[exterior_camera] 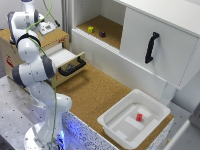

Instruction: Push down the green button to turn on the green light

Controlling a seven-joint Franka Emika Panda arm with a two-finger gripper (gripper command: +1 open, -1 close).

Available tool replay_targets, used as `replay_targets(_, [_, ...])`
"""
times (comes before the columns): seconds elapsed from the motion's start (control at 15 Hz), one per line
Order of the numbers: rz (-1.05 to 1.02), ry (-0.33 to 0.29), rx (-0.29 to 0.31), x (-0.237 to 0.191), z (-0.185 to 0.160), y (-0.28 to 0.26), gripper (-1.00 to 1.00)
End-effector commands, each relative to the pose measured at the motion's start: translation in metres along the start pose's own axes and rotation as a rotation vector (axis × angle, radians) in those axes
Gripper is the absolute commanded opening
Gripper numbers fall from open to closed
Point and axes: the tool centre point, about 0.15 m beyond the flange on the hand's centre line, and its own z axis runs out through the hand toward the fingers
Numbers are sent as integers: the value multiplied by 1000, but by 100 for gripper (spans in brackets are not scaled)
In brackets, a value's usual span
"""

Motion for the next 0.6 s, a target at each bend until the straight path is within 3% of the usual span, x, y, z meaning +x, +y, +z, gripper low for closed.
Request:
replay_targets(0.0, [180, 43, -37, -39, 15, 52, 100])
replay_targets(0.53, [485, 50, -46, -108, 24, 128, 100])
